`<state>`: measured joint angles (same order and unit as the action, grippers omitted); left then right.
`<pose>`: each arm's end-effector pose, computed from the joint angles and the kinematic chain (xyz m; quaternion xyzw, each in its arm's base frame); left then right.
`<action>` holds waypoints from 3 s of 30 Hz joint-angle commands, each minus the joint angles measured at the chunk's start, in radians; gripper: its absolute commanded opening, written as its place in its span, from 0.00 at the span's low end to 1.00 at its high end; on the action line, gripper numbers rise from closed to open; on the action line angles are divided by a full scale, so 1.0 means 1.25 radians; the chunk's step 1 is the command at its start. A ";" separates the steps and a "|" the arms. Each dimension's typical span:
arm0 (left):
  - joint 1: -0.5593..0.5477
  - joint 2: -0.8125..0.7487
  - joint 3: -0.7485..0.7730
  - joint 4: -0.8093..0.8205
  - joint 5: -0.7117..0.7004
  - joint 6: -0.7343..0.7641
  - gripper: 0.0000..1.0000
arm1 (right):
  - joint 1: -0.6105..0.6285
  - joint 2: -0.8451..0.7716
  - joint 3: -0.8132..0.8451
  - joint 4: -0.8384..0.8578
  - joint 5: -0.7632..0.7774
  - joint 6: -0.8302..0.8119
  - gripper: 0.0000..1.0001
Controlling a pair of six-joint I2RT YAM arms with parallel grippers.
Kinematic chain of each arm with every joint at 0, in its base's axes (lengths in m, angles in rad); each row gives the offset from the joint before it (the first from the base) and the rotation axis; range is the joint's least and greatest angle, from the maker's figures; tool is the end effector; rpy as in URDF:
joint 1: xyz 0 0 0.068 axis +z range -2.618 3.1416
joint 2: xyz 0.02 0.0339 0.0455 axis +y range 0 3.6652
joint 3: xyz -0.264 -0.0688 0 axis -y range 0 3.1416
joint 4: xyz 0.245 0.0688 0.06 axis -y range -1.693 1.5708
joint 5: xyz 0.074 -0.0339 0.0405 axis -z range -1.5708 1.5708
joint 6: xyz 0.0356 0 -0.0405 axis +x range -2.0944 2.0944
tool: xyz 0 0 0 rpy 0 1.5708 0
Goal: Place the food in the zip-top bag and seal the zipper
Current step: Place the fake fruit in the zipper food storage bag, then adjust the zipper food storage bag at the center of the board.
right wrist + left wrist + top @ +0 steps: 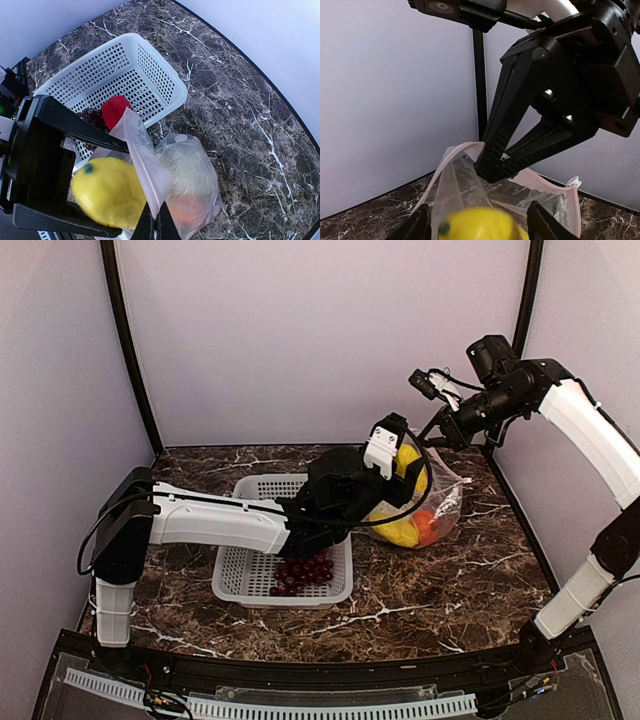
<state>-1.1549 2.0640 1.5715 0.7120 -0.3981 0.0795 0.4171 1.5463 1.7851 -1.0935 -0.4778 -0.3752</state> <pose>0.2120 -0.4459 0.3063 0.2290 0.5892 -0.2855 0.7203 0.2738 0.1392 0.4140 -0.4276 0.8075 0.2287 0.3358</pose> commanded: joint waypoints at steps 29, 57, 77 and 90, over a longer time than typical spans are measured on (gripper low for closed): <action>-0.028 -0.565 -0.589 -0.103 -0.236 -0.161 0.71 | 0.005 -0.026 -0.066 0.061 0.000 0.010 0.00; 0.157 -0.390 -0.342 -0.923 0.325 -0.423 0.82 | 0.001 -0.036 -0.104 0.060 0.014 -0.015 0.00; 0.156 -0.276 -0.255 -1.078 0.398 -0.248 0.70 | -0.002 0.012 -0.038 0.017 -0.010 -0.026 0.00; 0.136 -0.173 -0.213 -1.081 0.335 -0.201 0.66 | -0.004 -0.001 -0.025 0.007 -0.002 -0.026 0.00</action>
<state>-0.9657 1.8088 1.2713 -0.6041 0.0784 -0.2115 0.4179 1.5566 1.7348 -1.0786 -0.4747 -0.4068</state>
